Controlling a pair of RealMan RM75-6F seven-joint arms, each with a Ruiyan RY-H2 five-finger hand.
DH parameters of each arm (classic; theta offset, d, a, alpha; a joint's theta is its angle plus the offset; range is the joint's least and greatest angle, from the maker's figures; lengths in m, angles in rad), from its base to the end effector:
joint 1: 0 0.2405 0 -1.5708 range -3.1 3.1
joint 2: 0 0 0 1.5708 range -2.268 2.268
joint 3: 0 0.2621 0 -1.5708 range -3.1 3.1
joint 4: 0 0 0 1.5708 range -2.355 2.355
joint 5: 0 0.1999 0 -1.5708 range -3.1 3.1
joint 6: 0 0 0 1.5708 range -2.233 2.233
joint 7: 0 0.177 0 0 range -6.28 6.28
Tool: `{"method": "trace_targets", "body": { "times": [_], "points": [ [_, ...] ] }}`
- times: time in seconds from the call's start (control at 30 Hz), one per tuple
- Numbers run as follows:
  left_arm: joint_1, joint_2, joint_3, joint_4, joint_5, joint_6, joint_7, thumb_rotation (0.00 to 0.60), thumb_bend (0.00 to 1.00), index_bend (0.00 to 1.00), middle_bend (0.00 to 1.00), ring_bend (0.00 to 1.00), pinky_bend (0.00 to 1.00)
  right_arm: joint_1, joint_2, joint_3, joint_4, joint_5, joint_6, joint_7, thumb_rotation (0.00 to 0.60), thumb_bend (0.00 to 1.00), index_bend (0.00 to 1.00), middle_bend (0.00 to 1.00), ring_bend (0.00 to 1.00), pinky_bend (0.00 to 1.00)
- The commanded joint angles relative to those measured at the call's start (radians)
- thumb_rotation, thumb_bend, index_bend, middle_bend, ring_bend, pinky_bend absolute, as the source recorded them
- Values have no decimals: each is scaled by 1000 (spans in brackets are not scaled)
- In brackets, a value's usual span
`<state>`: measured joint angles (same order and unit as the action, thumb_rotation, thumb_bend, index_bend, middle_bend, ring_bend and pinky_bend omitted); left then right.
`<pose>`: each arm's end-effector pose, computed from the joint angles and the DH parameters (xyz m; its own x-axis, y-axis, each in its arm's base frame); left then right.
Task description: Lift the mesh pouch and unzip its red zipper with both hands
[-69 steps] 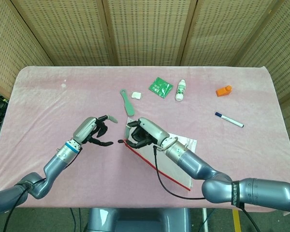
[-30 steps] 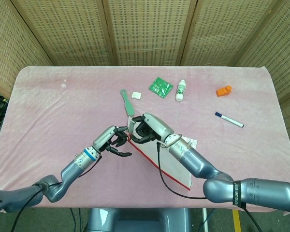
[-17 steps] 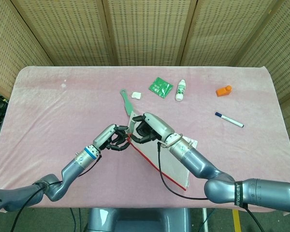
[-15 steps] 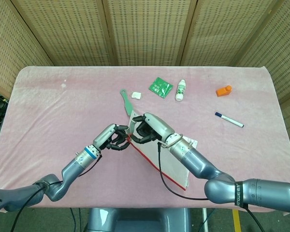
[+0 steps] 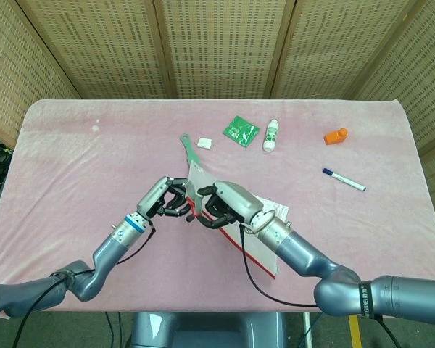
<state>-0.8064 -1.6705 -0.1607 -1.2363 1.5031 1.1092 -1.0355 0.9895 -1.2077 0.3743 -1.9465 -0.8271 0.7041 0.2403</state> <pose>-0.0919 0.3814 -0.0257 -0.4786 0.5734 0.6650 0.6762 -0.2424 0.6957 0.0053 -0.3613 0.0487 -0.1573 -0.6656 0.7295 -0.8807 -0.2396 -0.4086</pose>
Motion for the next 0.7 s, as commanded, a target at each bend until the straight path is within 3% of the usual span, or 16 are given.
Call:
{"method": "trace_targets", "body": {
  "times": [0.03, 0.7],
  "points": [
    [1, 12, -10, -18, -10, -6, -10, 600, 805, 837, 907, 763, 893, -9, -2, -17, 0, -22, 7, -16, 600, 765, 795, 992, 955, 1000],
    [16, 48, -35, -84, -15, 7, -59, 600, 817, 852, 907, 763, 893, 10, -39, -78, 46, 16, 17, -98, 600, 769, 803, 992, 955, 1000]
  ]
}}
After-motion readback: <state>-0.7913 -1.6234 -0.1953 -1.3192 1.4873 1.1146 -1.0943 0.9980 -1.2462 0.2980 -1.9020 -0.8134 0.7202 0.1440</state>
